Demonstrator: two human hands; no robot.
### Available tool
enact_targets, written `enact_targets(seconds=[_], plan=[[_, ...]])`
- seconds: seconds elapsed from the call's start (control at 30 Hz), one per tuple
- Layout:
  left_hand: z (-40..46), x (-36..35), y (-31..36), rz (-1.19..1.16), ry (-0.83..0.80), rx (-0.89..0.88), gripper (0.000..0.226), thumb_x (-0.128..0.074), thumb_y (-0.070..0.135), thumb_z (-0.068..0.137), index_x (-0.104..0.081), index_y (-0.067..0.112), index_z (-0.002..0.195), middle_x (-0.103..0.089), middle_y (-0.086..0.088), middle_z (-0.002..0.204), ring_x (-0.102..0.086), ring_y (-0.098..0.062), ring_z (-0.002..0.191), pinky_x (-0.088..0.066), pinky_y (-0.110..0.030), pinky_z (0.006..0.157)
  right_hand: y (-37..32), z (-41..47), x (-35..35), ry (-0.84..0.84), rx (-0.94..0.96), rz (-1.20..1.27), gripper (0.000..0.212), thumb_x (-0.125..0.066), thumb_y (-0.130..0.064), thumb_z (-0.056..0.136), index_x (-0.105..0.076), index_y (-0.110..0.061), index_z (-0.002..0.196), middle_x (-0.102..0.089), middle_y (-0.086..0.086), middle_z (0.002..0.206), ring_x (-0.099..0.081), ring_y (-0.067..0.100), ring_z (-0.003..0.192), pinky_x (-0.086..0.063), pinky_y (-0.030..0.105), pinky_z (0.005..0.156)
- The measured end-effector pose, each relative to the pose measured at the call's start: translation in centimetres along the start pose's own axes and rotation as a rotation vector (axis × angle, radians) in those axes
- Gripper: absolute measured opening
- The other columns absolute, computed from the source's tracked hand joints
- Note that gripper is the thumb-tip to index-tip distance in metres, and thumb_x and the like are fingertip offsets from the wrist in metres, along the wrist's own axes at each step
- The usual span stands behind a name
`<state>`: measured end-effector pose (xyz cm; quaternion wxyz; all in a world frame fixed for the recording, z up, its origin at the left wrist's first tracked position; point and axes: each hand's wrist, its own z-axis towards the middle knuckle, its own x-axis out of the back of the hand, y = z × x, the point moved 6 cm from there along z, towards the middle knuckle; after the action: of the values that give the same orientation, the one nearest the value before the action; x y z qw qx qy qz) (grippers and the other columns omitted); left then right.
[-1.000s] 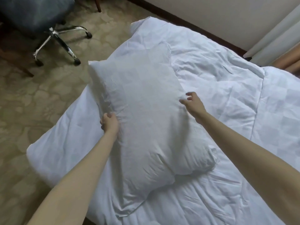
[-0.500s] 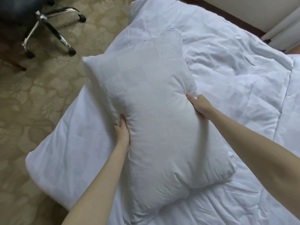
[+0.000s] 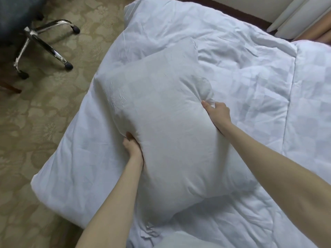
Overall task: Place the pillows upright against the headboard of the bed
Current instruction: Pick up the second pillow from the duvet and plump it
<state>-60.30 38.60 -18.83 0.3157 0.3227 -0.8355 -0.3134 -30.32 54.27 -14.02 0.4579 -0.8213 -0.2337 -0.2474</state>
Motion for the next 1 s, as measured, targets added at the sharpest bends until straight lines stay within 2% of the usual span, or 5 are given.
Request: enact_targets(seconds=[0.17, 0.37, 0.53, 0.87, 1.0], plan=[[-2.9, 0.4, 0.2, 0.201, -0.057, -0.049, 0.045, -0.038, 0.026, 0.101, -0.060, -0.010, 0.115, -0.061, -0.030, 0.121, -0.057, -0.042, 0.114, -0.044, -0.043, 0.089, 3.1, -5.6, 5.3, 0.151, 0.000, 0.125, 0.051, -0.053, -0.049, 0.085, -0.065, 0.000, 0.091, -0.057, 0.013, 0.069, -0.053, 0.021, 0.068, -0.043, 0.033, 0.066], [-9.6, 0.3, -0.3, 0.193, -0.209, -0.134, 0.039, -0.038, 0.034, 0.099, -0.060, 0.004, 0.089, -0.064, -0.018, 0.101, -0.058, -0.030, 0.095, -0.041, -0.030, 0.076, 9.7, -13.6, 12.9, 0.332, -0.022, 0.197, 0.047, -0.055, -0.045, 0.087, -0.044, -0.011, 0.055, -0.042, -0.001, 0.055, -0.041, 0.017, 0.055, -0.034, 0.020, 0.047], [-15.7, 0.0, -1.4, 0.179, -0.313, -0.251, 0.036, -0.036, 0.033, 0.100, -0.060, 0.009, 0.087, -0.061, -0.006, 0.094, -0.054, -0.024, 0.092, -0.041, -0.031, 0.082, 15.7, -19.8, 17.9, 0.415, -0.007, 0.259, 0.045, -0.054, -0.045, 0.089, -0.061, -0.008, 0.064, -0.053, 0.000, 0.060, -0.050, 0.014, 0.060, -0.041, 0.028, 0.058], [-30.4, -1.6, -6.3, 0.144, -0.396, -0.433, 0.044, -0.041, 0.034, 0.098, -0.042, 0.014, 0.059, -0.048, 0.002, 0.067, -0.047, -0.021, 0.076, -0.038, -0.028, 0.071, 27.3, -29.1, 28.9, 0.569, 0.073, 0.359, 0.051, -0.056, -0.045, 0.089, -0.037, -0.012, 0.055, -0.036, -0.002, 0.052, -0.035, 0.014, 0.049, -0.029, 0.017, 0.042], [-37.1, -1.3, -10.0, 0.131, -0.356, -0.481, 0.044, -0.042, 0.036, 0.098, -0.043, 0.014, 0.060, -0.049, 0.002, 0.067, -0.047, -0.022, 0.077, -0.040, -0.031, 0.074, 32.8, -32.2, 33.5, 0.569, 0.111, 0.384, 0.054, -0.056, -0.046, 0.089, -0.031, -0.014, 0.053, -0.033, -0.001, 0.052, -0.034, 0.017, 0.052, -0.030, 0.031, 0.052]])
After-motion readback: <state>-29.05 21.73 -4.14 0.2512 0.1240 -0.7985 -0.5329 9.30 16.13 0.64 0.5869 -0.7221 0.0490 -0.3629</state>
